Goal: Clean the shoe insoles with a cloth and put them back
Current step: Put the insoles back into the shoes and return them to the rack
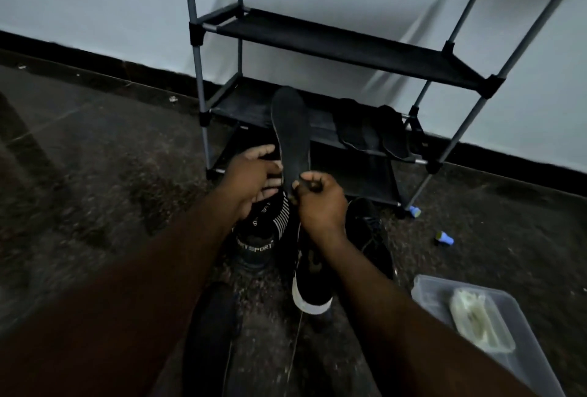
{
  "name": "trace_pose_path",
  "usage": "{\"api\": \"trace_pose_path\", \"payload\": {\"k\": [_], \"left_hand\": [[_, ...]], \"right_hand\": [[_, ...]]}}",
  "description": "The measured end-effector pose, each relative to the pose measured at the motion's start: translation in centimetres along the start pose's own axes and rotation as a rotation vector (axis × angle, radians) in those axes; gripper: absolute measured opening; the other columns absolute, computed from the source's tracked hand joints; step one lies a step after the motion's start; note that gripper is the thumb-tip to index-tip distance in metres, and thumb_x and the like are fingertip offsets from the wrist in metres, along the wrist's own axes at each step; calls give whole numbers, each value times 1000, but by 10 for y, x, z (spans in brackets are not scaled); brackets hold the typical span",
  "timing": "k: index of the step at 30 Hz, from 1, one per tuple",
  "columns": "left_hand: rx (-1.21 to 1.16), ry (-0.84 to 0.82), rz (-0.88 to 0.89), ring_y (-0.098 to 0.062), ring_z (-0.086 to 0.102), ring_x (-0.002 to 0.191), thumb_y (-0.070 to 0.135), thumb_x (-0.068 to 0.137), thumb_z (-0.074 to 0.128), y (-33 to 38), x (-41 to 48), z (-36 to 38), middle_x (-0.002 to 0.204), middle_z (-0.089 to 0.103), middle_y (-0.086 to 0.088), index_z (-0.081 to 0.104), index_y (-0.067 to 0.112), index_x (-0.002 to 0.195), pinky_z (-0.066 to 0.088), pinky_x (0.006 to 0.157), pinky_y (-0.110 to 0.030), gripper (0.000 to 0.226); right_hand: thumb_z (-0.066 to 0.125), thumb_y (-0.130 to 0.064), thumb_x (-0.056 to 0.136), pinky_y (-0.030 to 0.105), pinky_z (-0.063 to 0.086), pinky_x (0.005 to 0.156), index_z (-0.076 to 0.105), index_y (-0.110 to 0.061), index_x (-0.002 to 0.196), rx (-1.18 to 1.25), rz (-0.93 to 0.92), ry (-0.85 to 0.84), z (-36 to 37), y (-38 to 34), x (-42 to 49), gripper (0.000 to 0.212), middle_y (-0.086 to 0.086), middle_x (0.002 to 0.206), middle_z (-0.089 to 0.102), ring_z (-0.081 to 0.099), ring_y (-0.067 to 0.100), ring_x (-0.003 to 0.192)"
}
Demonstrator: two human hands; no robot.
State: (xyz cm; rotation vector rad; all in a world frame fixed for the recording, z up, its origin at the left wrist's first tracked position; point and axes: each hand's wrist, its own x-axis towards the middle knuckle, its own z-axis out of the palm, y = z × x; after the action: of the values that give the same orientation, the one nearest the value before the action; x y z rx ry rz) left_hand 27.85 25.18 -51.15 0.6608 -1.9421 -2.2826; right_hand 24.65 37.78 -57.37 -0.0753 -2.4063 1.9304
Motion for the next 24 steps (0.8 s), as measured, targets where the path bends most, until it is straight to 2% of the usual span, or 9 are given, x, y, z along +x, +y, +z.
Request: {"api": "trace_pose_path", "payload": {"k": [2, 5, 9, 13, 15, 17, 20, 22, 24], "left_hand": [[-32, -2, -12, -20, 69, 103, 17, 101, 59, 3, 17, -2, 115, 74, 6, 61, 30, 138, 56, 75, -29, 38], [-9, -2, -11, -24, 67, 110, 21, 99, 64, 1, 34, -9, 127, 71, 2, 59, 31, 141, 57, 72, -29, 43], [18, -19, -2, -18, 70, 101, 22, 99, 65, -11, 44, -24, 120, 74, 3, 62, 31, 136, 55, 68, -27, 39], [152, 5, 54, -8, 63, 68, 17, 100, 63, -31, 40, -47, 98, 75, 1, 69, 24, 123, 50, 56, -15, 25], [200, 20, 66, -5, 60, 60, 15, 101, 62, -42, 37, -62, 92, 74, 0, 73, 22, 113, 48, 51, -12, 18], [231, 42, 93, -4, 60, 56, 13, 101, 61, -50, 32, -75, 88, 75, -1, 74, 21, 102, 47, 49, -12, 16], [226, 95, 196, -6, 59, 58, 7, 101, 60, -53, 24, -86, 80, 72, -3, 73, 17, 95, 47, 51, -12, 18], [197, 107, 244, -5, 59, 57, 4, 100, 59, -50, 16, -87, 76, 70, -3, 71, 17, 92, 48, 52, -13, 20], [219, 110, 251, -3, 59, 55, 4, 100, 59, -49, 5, -86, 75, 70, -2, 71, 17, 91, 49, 53, -16, 20]], "right_hand": [[81, -24, 81, 46, 63, 81, 67, -28, 80, 37, 19, 22, 17, -8, 37, 15, 0, 84, 76, 76, 19, 76], [85, -30, 77, 45, 63, 84, 66, -26, 79, 45, 61, -8, 41, -19, 79, 20, 3, 86, 78, 77, 20, 78], [80, -46, 53, 45, 62, 88, 65, -29, 81, -69, 22, -75, 65, -23, 122, 36, 2, 93, 78, 76, 24, 88], [78, -40, 66, 45, 61, 91, 64, -28, 88, -235, -56, -105, 74, -29, 142, 29, 5, 100, 77, 76, 25, 93], [76, -38, 70, 42, 61, 92, 65, -28, 93, -289, -44, -81, 72, -31, 153, 28, 5, 102, 77, 75, 26, 95], [71, -41, 65, 42, 61, 92, 66, -31, 98, -304, -23, -64, 70, -35, 157, 36, 4, 104, 77, 75, 28, 96], [76, -43, 66, 41, 59, 95, 63, -33, 124, -336, -57, -84, 66, -44, 133, 60, 2, 120, 73, 73, 28, 102], [79, -38, 78, 36, 55, 100, 58, -27, 134, -386, -113, -80, 59, -48, 97, 60, 3, 120, 73, 70, 25, 109], [76, -35, 85, 31, 53, 95, 56, -23, 132, -446, -172, -63, 51, -45, 58, 52, 3, 106, 75, 69, 24, 105]]}}
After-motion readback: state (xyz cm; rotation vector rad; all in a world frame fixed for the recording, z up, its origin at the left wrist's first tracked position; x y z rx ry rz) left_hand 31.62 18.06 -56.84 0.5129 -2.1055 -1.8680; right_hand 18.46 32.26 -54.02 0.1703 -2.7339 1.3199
